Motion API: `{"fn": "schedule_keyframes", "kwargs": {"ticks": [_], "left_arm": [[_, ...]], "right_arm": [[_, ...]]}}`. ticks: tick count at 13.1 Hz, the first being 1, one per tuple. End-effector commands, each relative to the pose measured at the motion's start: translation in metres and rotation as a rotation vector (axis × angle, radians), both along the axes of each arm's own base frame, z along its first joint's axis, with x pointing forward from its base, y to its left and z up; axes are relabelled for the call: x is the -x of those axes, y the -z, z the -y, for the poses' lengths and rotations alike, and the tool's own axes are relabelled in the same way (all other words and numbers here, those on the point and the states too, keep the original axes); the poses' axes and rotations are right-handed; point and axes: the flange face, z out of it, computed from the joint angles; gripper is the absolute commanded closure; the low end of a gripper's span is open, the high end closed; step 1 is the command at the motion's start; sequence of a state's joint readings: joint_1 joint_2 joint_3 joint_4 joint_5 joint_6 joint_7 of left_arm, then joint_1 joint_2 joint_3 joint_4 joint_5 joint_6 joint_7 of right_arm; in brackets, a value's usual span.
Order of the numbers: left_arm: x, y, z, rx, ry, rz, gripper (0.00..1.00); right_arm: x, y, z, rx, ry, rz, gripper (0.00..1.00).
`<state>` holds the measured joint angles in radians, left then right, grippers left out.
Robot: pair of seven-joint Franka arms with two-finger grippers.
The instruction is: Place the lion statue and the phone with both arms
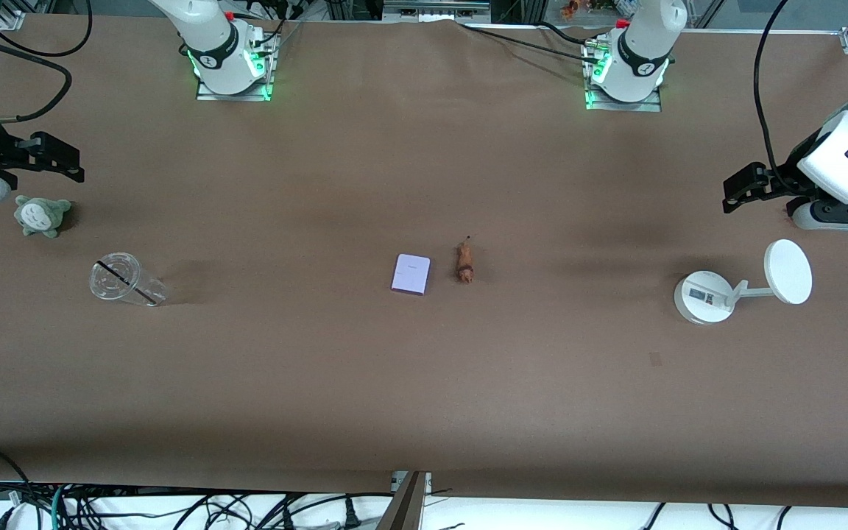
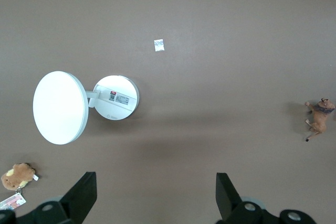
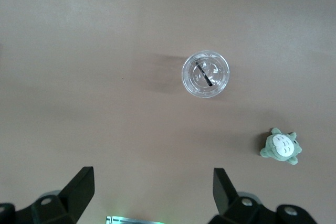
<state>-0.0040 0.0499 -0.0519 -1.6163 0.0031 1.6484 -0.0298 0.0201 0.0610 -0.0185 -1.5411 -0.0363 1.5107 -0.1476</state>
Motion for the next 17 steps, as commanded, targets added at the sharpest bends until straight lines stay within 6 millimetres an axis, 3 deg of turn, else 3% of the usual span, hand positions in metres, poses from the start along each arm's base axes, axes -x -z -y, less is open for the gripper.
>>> {"fn": "schedule_keyframes", "kwargs": {"ticks": [1, 9, 13, 17], "left_arm": [[0.004, -0.006, 0.005, -0.017, 0.023, -0.001, 0.00], [0.005, -0.007, 0.012, -0.017, 0.035, 0.002, 0.00], [0.007, -0.007, 0.034, -0.015, 0.072, 0.001, 0.00], [0.006, -0.005, 0.039, -0.013, 0.081, -0.004, 0.00]], "right_arm": [[-0.003, -0.002, -0.002, -0.029, 0.021, 0.004, 0.00], [-0.004, -0.003, 0.000, -0.032, 0.023, 0.006, 0.00], [-0.004, -0.003, -0.002, -0.032, 0.021, 0.006, 0.00], [-0.004, -0.002, 0.000, -0.032, 0.024, 0.000, 0.00]]}}
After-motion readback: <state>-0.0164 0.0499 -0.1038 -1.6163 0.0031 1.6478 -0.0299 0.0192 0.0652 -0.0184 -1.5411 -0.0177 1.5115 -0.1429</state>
